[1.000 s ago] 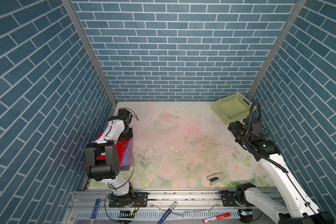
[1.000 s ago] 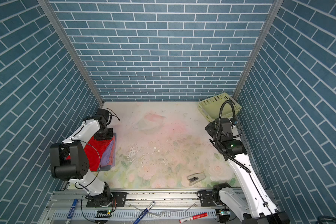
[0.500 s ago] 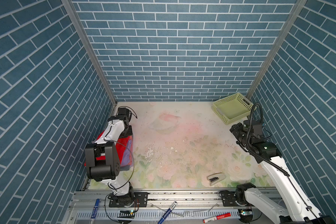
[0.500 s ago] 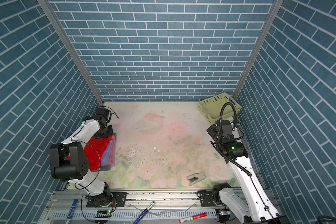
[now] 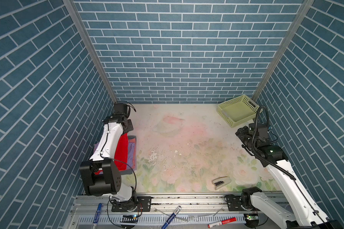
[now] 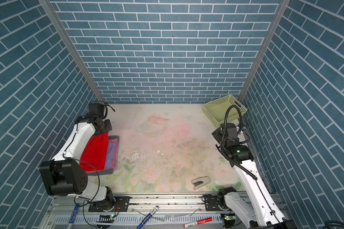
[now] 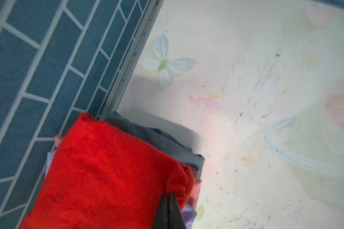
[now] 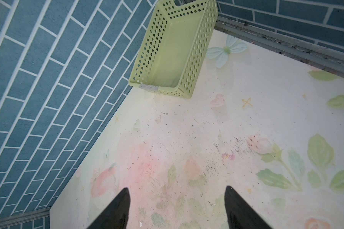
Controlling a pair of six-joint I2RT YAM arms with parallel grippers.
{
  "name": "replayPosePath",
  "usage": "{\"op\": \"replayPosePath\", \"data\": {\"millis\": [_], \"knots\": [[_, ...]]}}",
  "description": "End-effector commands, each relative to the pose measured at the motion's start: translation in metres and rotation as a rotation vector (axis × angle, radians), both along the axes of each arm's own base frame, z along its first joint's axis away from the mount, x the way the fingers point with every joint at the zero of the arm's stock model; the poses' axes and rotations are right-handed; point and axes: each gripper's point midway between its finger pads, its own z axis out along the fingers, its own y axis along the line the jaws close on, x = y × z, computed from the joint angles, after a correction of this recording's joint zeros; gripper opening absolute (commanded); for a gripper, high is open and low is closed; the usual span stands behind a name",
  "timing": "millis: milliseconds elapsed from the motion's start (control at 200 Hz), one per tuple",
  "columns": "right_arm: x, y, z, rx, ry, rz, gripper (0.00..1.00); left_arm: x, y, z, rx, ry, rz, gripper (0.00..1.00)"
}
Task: Fold and stack t-shirts
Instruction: Place the T-shirt on the T-shirt.
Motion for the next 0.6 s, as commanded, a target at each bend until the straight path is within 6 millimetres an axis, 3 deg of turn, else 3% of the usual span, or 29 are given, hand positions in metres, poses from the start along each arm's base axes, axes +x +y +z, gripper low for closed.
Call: {"op": "replayPosePath", "data": {"millis": [0,25,110,190,415,595], "knots": [[-0.008,-0.009,-0.011,-0.012,0.031,-0.044,0.74,-0.003,-0.009,-0.025,-0.064,0.062,0.007,0.0],[-0.009,-0.009,-0.012,-0.012,0.032,-0.044,0.74,-0.005,-0.009,-0.03,-0.065,0.078,0.007,0.07],[-0.009,-0.009,-0.012,-0.011,0.033,-0.044,0.74,-0.01,-0.011,-0.038,-0.068,0.099,0.0,0.43],[-0.009,-0.01,-0.012,-0.014,0.033,-0.043,0.74,-0.009,-0.011,-0.029,-0.065,0.047,-0.004,0.72],[-0.005,-0.007,-0.006,-0.035,0.025,-0.011,0.74,0.0,-0.033,0.031,-0.118,-0.19,-0.177,0.99],[-0.003,-0.013,0.003,-0.121,0.007,0.004,0.75,-0.003,-0.039,0.071,-0.101,-0.421,-0.224,1.0]]}}
